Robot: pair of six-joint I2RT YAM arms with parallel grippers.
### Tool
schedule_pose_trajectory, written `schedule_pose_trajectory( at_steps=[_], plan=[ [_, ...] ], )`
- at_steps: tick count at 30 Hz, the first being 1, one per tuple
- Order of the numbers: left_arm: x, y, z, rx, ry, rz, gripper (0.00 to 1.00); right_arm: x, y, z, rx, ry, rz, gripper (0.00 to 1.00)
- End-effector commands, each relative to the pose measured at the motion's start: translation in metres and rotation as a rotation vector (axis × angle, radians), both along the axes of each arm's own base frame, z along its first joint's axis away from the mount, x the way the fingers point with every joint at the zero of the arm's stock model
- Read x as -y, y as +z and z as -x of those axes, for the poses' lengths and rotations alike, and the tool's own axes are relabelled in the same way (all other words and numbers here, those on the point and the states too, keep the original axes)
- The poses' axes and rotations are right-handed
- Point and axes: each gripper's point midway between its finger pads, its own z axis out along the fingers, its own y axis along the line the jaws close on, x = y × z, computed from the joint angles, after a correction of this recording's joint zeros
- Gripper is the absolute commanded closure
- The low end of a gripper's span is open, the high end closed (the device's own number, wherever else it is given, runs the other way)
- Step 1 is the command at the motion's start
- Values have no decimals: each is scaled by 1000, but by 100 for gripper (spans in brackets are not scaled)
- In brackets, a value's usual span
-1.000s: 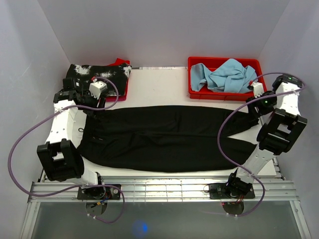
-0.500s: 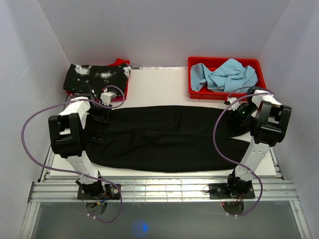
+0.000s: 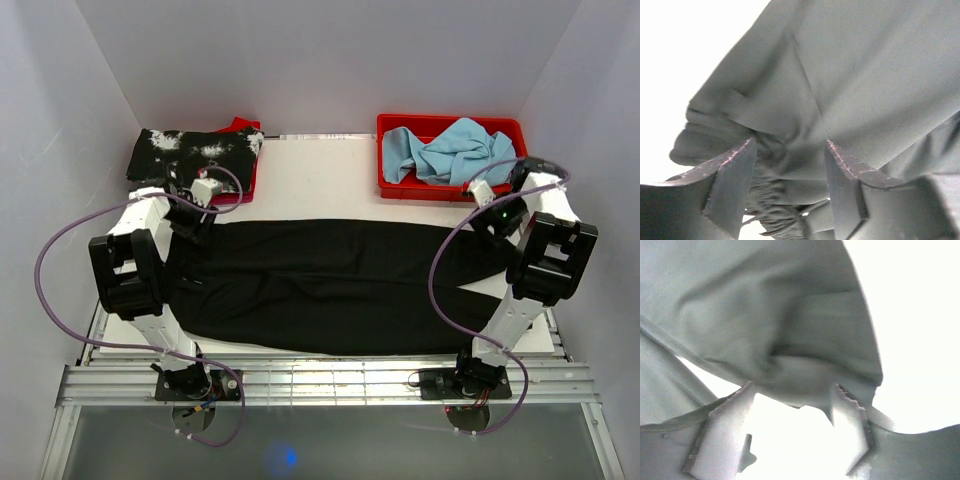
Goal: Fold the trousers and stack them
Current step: Flatten the trousers out
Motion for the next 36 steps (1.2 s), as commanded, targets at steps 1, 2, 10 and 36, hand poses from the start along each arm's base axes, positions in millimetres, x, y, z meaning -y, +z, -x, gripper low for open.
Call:
schedule_pose_trajectory(
  at_steps=[1, 2, 10, 36],
  plan=[
    [10, 76, -42, 245, -78, 51, 31, 8, 54, -54, 191, 49, -41, 28],
    [12, 81, -47, 259, -76, 63, 30, 12, 58, -60, 205, 61, -48, 27],
    [14, 110, -86, 404, -70, 94, 29, 16, 49, -87, 236, 182, -119, 23],
    [16, 46, -105, 227, -326, 119, 36, 3, -36, -71, 171, 359, -149, 55]
  ],
)
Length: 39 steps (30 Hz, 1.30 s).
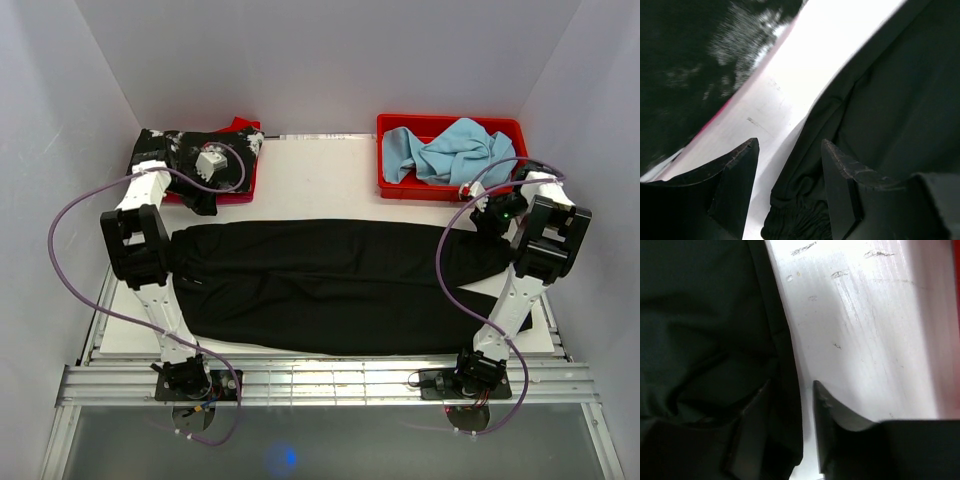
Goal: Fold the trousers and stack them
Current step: Flatten the trousers out, then fold the trousers
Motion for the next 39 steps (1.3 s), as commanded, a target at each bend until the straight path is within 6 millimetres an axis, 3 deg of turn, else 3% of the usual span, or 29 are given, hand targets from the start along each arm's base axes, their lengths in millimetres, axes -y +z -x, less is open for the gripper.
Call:
schedule_pose_trajectory(
  at_steps=[1, 5, 6, 12, 21, 24, 25, 27, 28, 31, 32, 34, 36, 37, 39],
  plan=[
    [3, 14, 3, 21, -124, -13, 37, -4, 2, 8, 2, 70, 11, 58],
    [2, -1, 14, -35, -212, -40, 38, -8, 7, 13, 1, 93, 7, 81],
    [0, -7, 16, -51, -221, -51, 38, -9, 9, 14, 4, 95, 7, 91],
    [-4, -37, 26, -111, -252, -99, 39, -10, 19, 13, 22, 84, 4, 92],
    [-24, -61, 2, -75, -205, -233, 45, -12, 34, 8, 75, 89, 10, 92],
    [-21, -65, 10, -92, -235, -225, 51, -12, 39, 6, 91, 88, 14, 92],
    [-19, -66, 18, -117, -251, -211, 58, -11, 40, 5, 97, 86, 17, 92],
    [-13, -63, 26, -134, -273, -183, 66, -10, 47, 1, 121, 76, 24, 92],
    [-12, -61, 25, -130, -268, -174, 75, -10, 51, -2, 136, 68, 26, 92],
    [-10, -46, 8, -83, -188, -146, 91, -7, 70, -19, 215, 23, 32, 92],
    [-12, -37, -3, -52, -150, -145, 100, -7, 76, -25, 242, 13, 28, 92],
    [-19, -17, -25, 39, -80, -153, 100, -2, 98, -42, 322, -9, 38, 92],
    [-25, -3, -34, 85, -1, -135, 100, -5, 113, -52, 362, -38, 11, 92],
    [-28, 16, -44, 159, 22, -137, 100, -4, 133, -63, 400, -69, 1, 92],
    [-31, 22, -42, 184, 72, -122, 100, -6, 150, -72, 432, -93, -31, 92]
  ],
)
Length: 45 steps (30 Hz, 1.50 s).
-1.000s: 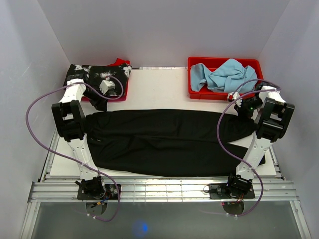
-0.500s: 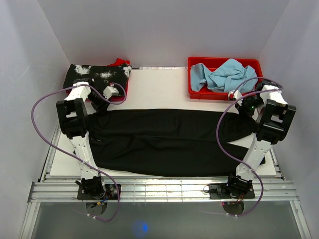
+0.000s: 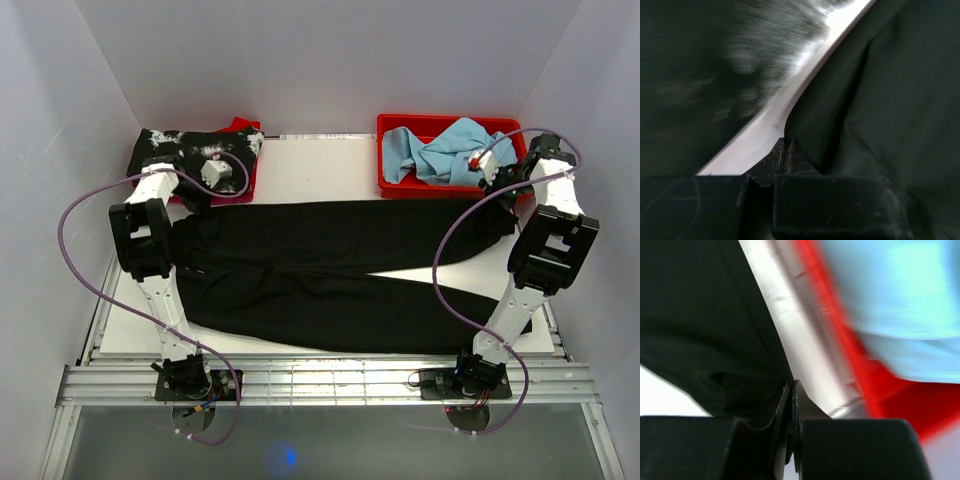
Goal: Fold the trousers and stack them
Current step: Fold the trousers
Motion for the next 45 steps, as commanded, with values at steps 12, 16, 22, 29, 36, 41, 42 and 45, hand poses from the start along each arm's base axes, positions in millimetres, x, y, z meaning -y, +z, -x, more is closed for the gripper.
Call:
schedule_pose_trajectory(
  at_steps=[12, 16, 22, 29, 36, 41, 42, 45],
  plan=[
    [-55, 168, -41, 594, 440, 176, 100, -1, 191, -67, 559, -202, -150, 92],
    [-54, 172, -21, 618, 435, 216, 100, -11, 227, -52, 645, -188, -183, 92],
    [-46, 156, 23, 593, 401, 255, 100, -26, 248, 12, 794, -27, -19, 92],
    [-41, 113, 93, 492, 323, 247, 100, -3, 202, 97, 791, 62, 170, 92],
    [-36, 72, 145, 426, 237, 177, 100, -6, 124, 149, 634, 95, 198, 92],
    [-34, 49, 159, 348, 228, 154, 100, -20, 94, 162, 597, 165, 183, 92],
    [-36, 43, 160, 325, 233, 151, 100, -21, 91, 162, 591, 172, 182, 92],
    [-44, 39, 154, 305, 247, 133, 100, -24, 89, 157, 585, 192, 179, 92]
  ],
)
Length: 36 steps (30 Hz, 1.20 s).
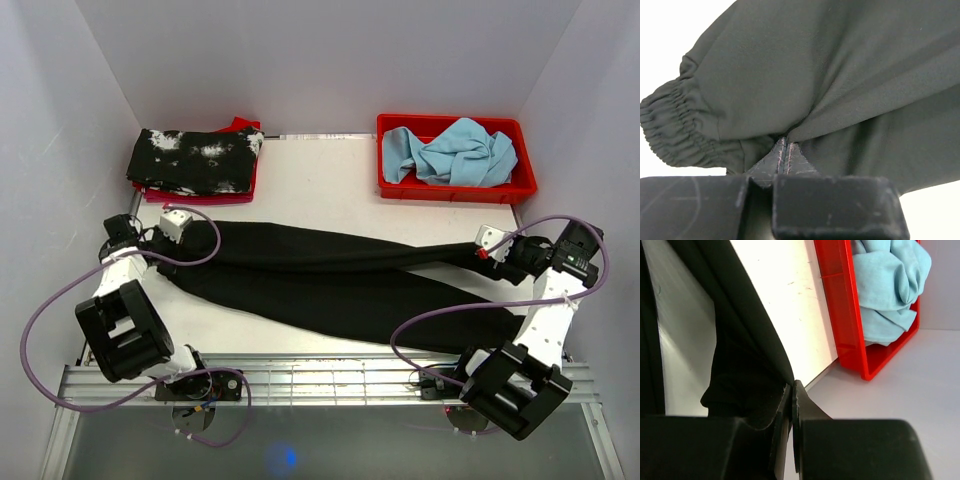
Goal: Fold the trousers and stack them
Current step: Fold the trousers
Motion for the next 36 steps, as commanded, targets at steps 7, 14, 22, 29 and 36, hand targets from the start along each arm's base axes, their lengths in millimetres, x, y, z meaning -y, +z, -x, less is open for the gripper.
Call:
schedule_pose_trajectory(
  at_steps=[7, 14, 22, 29, 36],
  plan=[
    [-20, 44, -61, 38, 60, 82, 100, 0, 58, -48, 94, 51, 39, 92],
    [-27, 106, -86, 158, 30, 104, 100, 5, 100, -52, 125, 4, 45, 92],
    [-36, 137, -29, 242, -63, 76, 100, -4, 87, 14, 122, -11, 90, 92],
    [-35, 42, 48, 45, -201, -91, 100, -7, -24, 58, -79, 108, 224, 92],
    [-34, -46, 99, -186, -214, -160, 100, -5, -88, 73, -184, 195, 281, 92]
  ],
)
